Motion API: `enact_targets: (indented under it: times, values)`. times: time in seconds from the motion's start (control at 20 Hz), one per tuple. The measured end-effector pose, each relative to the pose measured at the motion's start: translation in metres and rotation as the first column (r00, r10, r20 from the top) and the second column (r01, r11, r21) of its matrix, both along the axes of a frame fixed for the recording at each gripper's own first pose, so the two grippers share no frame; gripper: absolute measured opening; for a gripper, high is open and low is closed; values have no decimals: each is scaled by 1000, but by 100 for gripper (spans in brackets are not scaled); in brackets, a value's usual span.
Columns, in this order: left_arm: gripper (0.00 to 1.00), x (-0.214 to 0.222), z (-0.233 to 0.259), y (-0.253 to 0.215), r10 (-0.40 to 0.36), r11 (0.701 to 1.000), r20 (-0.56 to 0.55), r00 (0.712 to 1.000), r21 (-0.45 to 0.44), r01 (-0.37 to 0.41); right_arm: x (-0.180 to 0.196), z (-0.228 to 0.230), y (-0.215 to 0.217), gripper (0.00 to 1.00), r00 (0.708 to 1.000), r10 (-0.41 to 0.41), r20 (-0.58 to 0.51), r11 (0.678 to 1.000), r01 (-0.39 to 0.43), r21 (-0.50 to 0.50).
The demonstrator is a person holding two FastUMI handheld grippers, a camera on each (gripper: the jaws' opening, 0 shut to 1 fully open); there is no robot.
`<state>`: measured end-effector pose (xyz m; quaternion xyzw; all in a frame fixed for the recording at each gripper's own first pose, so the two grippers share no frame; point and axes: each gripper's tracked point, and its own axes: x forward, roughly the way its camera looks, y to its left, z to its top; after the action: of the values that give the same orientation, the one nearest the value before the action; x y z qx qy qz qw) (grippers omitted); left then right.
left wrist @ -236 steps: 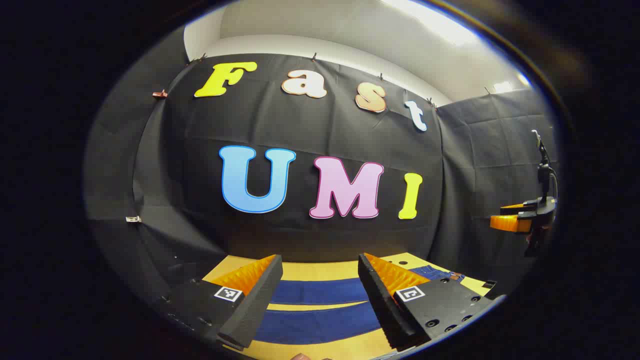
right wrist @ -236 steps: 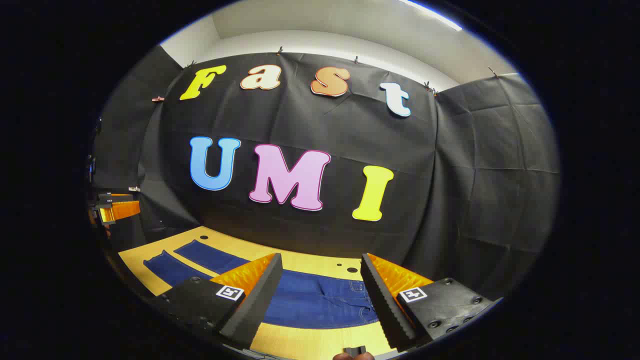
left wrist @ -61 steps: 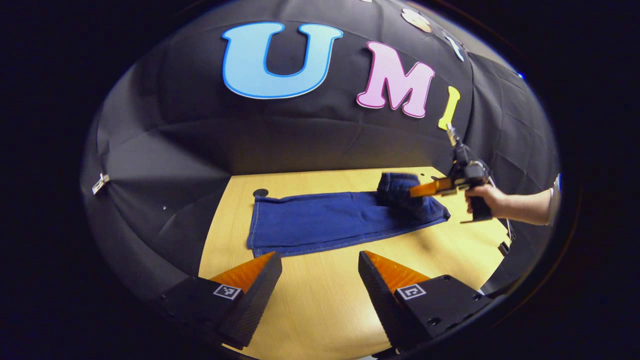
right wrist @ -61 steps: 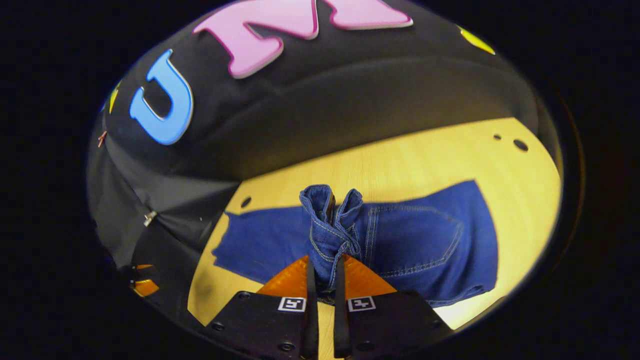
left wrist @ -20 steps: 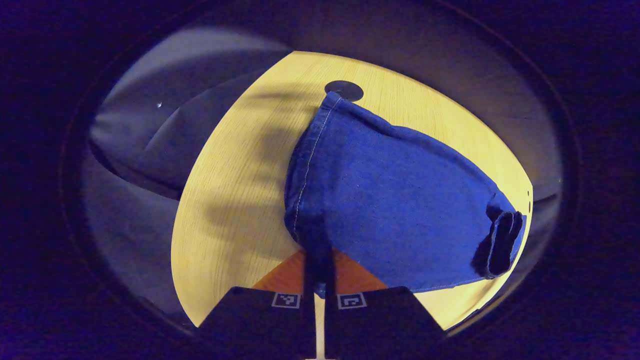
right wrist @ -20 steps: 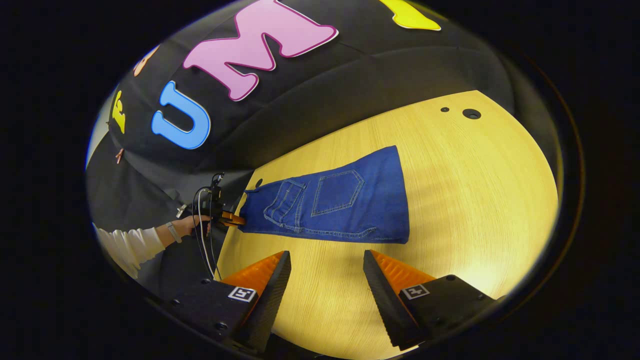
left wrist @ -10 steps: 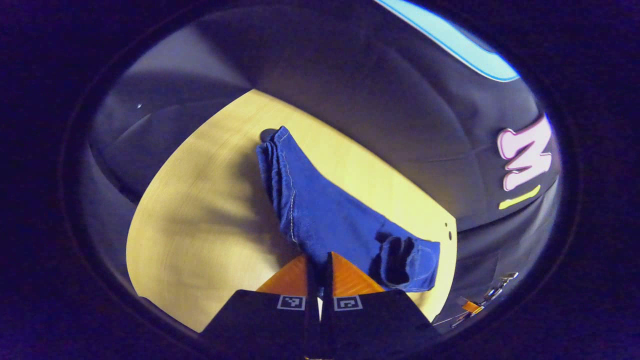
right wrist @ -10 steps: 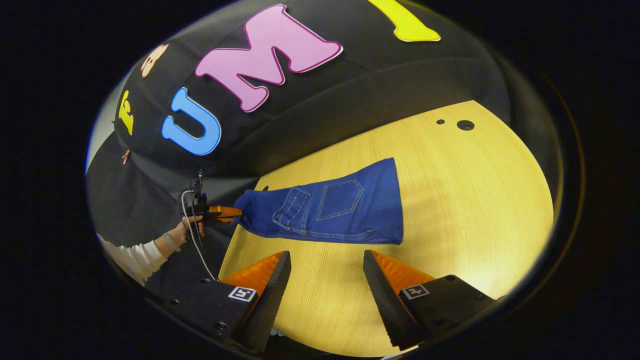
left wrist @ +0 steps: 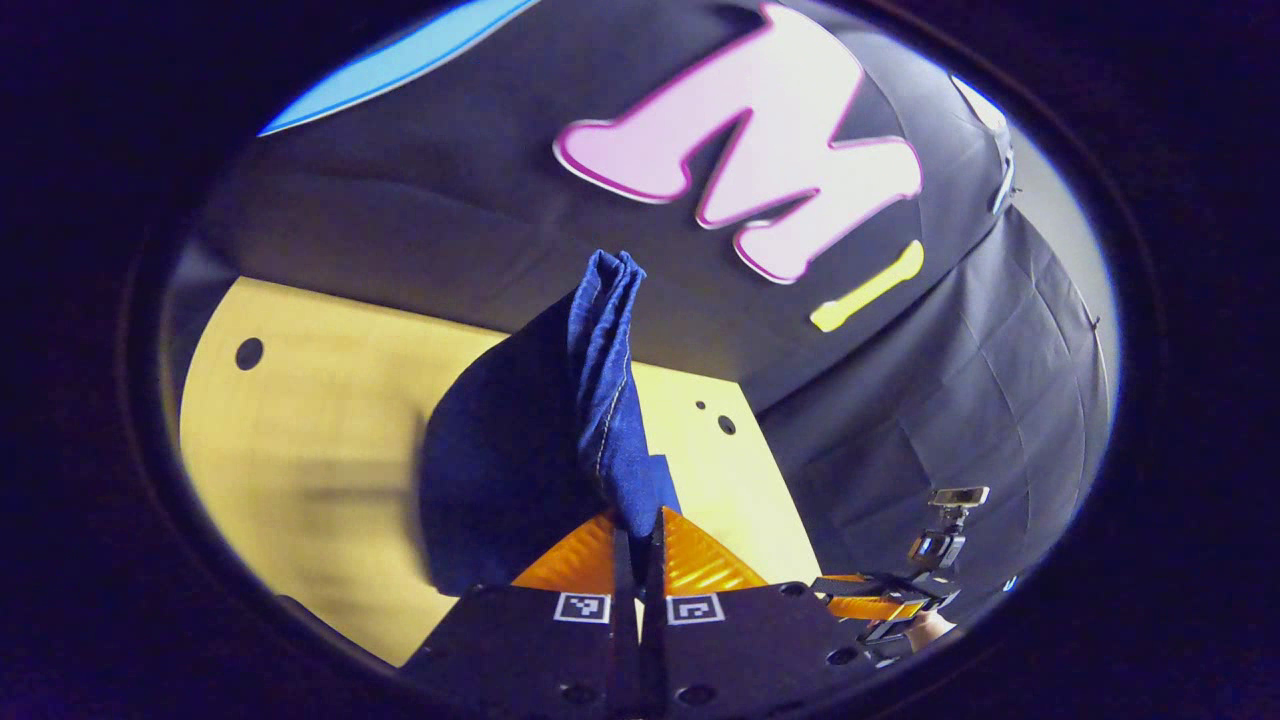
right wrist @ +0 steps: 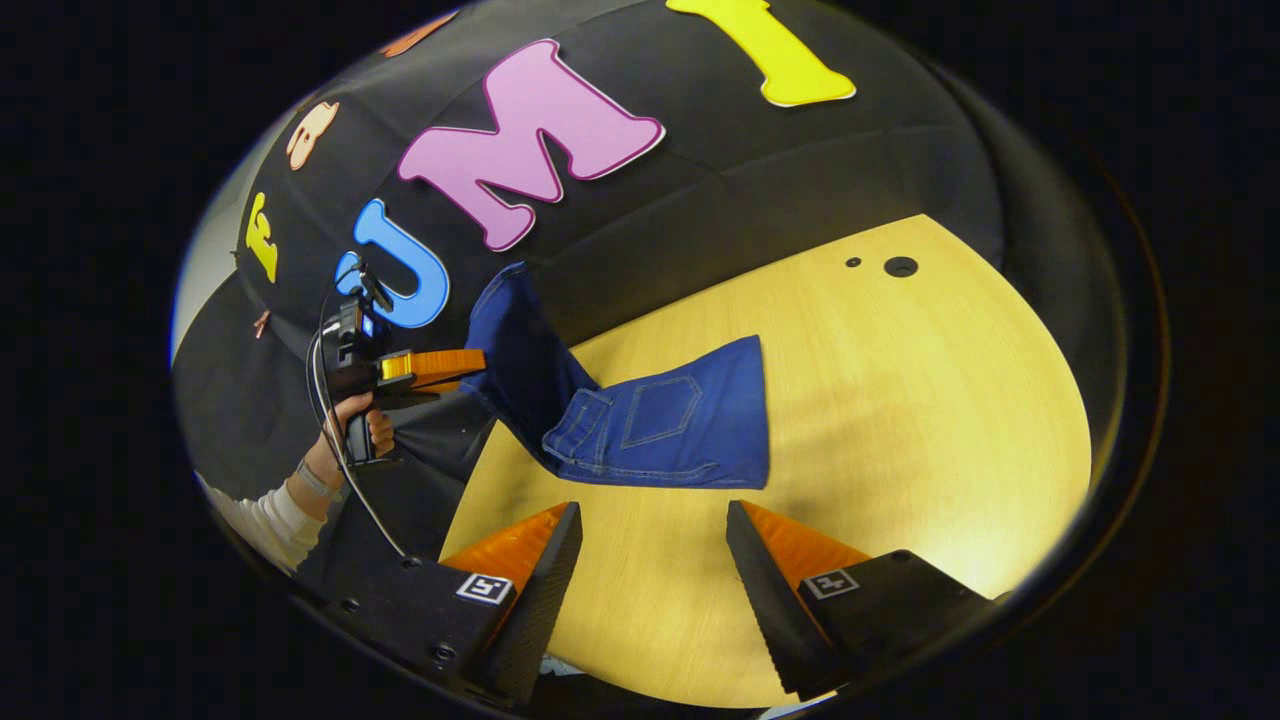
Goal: Grasp the waist and the cuffs of the jeans and fold them to make the two legs overlap; first hold the waist and fold one-third of the jeans toward the cuffs, then hold the cuffs and fold the remaining one-third in the same direction to finish folding.
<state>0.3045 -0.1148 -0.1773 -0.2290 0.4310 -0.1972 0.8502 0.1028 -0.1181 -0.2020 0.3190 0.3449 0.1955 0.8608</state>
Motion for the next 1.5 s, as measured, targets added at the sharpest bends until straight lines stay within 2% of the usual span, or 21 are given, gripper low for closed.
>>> enact_targets:
  times: [0.1,0.2,0.25,0.35,0.4,0.45,0.55,0.65,0.7,0.8,0.9,0.95,1.05,1.15,1.3,1.4,1.5]
  values:
    - [6,-5,-52,-20,-36,998,-115,993,44,41,2,-3,-13,89,999,-37,-14,999,38,26]
    - [6,-17,-111,-23,-34,979,-234,972,186,79,3,1,-25,89,998,-55,12,998,55,19]
    - [6,-18,-131,-13,-30,956,-253,967,274,101,3,2,-33,89,997,-63,35,998,63,6]
    - [7,-30,-137,-20,-20,929,-276,961,350,120,3,10,-50,89,993,-94,70,996,94,0]
    - [13,-35,-133,-22,-3,925,-301,954,361,117,4,15,-54,89,991,-102,85,995,102,2]
    - [14,-30,-125,-23,20,922,-289,957,376,94,3,18,-56,89,990,-100,100,995,101,-1]
    - [55,-34,-101,-44,44,927,-280,959,370,66,-2,21,-57,89,990,-64,123,997,68,-30]
    - [97,-38,-98,-67,65,896,-201,978,443,31,-6,33,-59,89,987,-36,154,997,45,-58]
    - [95,-40,-80,-79,59,895,-139,989,446,10,-5,45,-61,89,982,-41,187,997,53,-59]
    - [95,-49,-34,-95,35,924,-15,999,381,-27,-7,78,-66,89,959,-59,277,993,86,-84]
    - [95,-64,19,-96,38,944,129,991,320,-78,-8,109,-80,89,914,-92,394,972,168,-163]
    - [95,-77,49,-93,42,952,207,977,290,-102,-12,125,-92,89,883,-103,458,948,226,-223]
    - [95,-114,113,-87,49,952,375,926,264,-157,-25,154,-105,89,817,-111,566,895,330,-301]
    - [95,-158,161,-79,55,930,499,865,290,-227,-45,178,-109,91,782,-137,608,854,405,-327]
    - [95,-222,220,-79,78,887,635,769,307,-344,-88,222,-105,91,716,-166,678,820,482,-308]
    - [94,-266,253,-73,128,850,690,713,294,-437,-115,245,-101,91,682,-160,713,799,514,-313]
    - [94,-305,283,-69,187,819,734,653,251,-517,-145,271,-91,94,650,-130,749,804,511,-304]
